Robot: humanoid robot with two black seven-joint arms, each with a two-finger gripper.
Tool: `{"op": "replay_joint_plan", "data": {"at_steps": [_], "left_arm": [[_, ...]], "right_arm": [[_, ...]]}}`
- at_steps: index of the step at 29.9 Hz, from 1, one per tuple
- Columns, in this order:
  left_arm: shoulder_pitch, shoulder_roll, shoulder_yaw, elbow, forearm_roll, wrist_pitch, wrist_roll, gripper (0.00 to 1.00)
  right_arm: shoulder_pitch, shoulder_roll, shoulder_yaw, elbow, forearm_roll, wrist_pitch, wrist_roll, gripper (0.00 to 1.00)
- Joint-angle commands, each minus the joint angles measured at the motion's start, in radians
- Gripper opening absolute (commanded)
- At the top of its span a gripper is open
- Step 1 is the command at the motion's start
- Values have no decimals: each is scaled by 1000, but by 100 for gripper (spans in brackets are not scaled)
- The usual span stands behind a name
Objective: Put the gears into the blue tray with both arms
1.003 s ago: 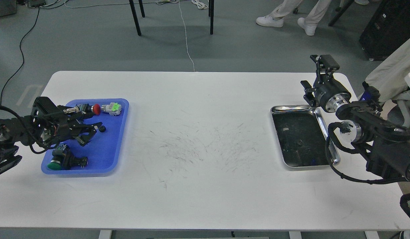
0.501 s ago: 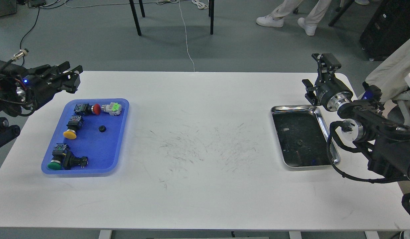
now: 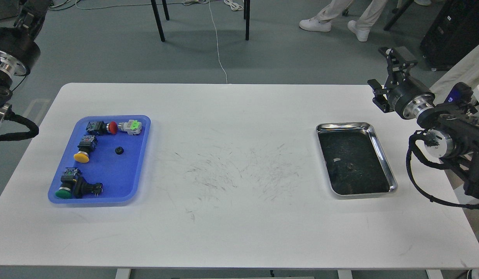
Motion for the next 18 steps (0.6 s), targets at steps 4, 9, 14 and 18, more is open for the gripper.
{"op": "replay_joint_plan", "data": {"at_steps": [4, 9, 14, 18], "left_arm": [[14, -32, -20, 12, -158, -108, 0, 92], [44, -80, -47, 26, -214, -146, 0, 92], [100, -135, -70, 60, -214, -142, 0, 93], [119, -170, -86, 80, -215, -134, 0, 93]], "right_arm": [[29, -133, -83, 177, -135, 9, -1, 98], [68, -207, -200, 255, -172, 16, 1, 98], [150, -296, -324, 333, -287, 18, 1, 98], [257, -322, -474, 352, -408, 32, 2, 98]]}}
